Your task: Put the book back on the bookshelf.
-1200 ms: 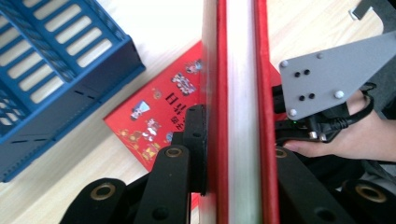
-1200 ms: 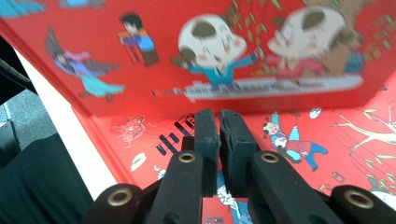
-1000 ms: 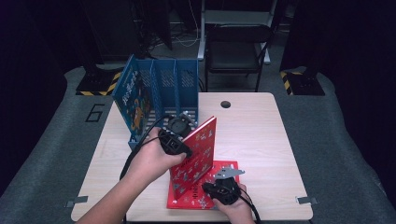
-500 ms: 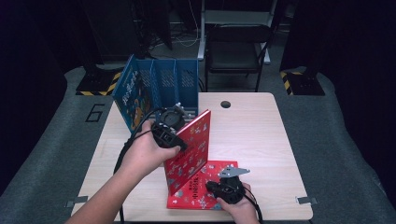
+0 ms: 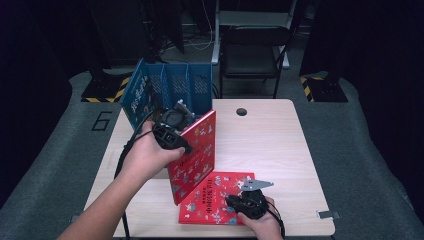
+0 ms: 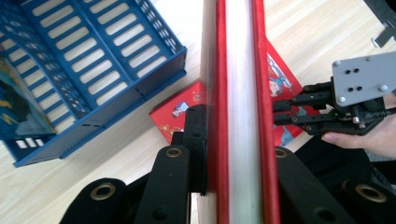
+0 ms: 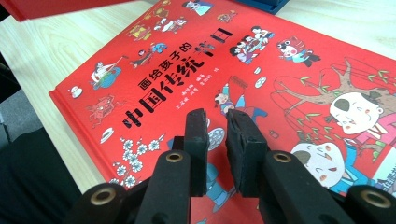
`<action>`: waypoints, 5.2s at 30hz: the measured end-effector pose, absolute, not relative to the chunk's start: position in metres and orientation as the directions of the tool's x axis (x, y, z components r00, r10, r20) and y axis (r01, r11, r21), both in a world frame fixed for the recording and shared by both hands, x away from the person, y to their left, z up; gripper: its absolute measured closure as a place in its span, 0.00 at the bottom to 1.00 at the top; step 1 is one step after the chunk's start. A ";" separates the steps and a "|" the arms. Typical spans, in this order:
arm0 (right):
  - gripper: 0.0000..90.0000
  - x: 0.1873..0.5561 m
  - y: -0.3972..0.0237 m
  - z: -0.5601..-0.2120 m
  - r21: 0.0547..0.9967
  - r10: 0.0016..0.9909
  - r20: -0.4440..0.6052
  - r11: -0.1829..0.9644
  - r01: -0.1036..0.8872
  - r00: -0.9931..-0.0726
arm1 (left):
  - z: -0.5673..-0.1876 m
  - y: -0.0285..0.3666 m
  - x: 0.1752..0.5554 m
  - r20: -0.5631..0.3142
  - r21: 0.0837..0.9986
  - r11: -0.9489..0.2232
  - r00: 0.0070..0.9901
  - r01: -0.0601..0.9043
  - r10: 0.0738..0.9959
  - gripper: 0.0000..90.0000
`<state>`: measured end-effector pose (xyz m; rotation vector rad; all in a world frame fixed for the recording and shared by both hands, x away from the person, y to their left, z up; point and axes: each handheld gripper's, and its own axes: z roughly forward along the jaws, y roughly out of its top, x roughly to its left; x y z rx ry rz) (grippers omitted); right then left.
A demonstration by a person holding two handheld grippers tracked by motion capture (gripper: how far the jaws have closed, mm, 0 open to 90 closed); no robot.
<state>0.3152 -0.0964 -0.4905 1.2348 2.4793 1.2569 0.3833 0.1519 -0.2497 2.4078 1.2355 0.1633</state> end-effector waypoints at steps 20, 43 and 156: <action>0.86 0.316 -0.098 -0.498 0.718 0.711 0.256 0.313 0.621 -0.655 | -0.230 0.169 0.397 -0.084 0.443 -0.455 0.541 0.772 0.837 0.88; 0.86 0.317 -0.097 -0.500 0.713 0.711 0.264 0.311 0.628 -0.652 | -0.197 0.185 0.399 -0.117 0.474 -0.407 0.513 0.781 0.850 0.88; 0.87 0.315 -0.098 -0.502 0.717 0.704 0.283 0.297 0.631 -0.652 | -0.239 0.223 0.526 -0.096 0.527 -0.009 0.070 0.850 0.993 0.88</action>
